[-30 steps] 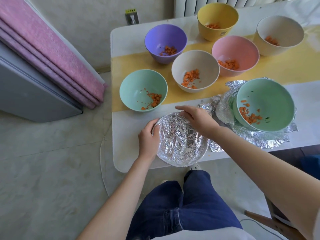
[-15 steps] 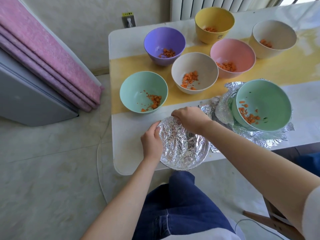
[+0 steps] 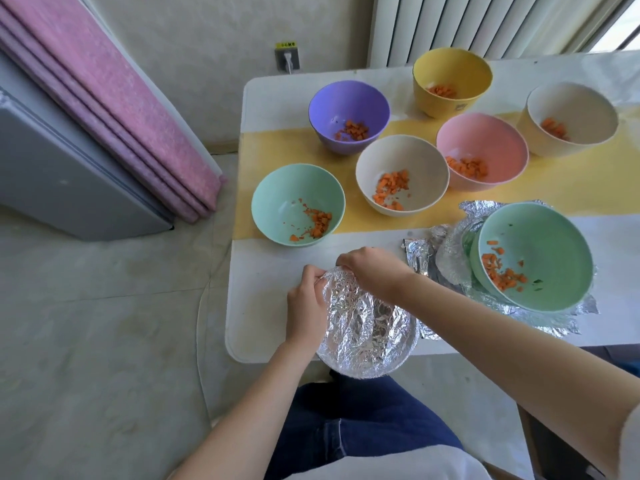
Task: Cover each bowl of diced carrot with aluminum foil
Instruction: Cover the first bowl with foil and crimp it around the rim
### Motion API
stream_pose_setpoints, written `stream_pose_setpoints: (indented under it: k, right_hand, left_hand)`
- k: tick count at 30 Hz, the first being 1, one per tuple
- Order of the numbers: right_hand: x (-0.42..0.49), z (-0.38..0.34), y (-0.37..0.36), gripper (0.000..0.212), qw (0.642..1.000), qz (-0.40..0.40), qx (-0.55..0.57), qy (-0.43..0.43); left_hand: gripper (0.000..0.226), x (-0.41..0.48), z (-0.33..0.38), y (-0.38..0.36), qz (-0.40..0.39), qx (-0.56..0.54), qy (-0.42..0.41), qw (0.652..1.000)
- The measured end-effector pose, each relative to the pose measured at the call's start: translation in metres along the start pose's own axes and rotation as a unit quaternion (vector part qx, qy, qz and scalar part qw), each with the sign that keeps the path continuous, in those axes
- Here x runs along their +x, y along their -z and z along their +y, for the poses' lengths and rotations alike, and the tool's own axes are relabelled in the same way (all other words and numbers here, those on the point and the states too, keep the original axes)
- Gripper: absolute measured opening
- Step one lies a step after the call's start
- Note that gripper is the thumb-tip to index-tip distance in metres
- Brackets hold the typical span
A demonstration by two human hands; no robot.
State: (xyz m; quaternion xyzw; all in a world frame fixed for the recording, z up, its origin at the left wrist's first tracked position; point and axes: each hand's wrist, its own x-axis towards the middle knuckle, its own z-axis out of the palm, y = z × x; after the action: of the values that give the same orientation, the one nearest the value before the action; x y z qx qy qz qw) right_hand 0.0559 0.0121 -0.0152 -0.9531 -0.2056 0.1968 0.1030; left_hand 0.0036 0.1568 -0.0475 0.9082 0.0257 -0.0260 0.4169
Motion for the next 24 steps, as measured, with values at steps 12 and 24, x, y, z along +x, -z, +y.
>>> stream_pose_setpoints:
  k: [12,24]
  right_hand:
    - [0.007,0.007,-0.006,0.035,0.998,-0.013,-0.008,0.066]
    - [0.004,0.024,-0.019,0.025,0.974,0.041,0.218,0.056]
  left_hand:
    - [0.004,-0.001,0.000,-0.004,-0.019,0.081,-0.035,0.996]
    - [0.008,-0.008,-0.003,-0.005,0.035,0.048,-0.003,0.998]
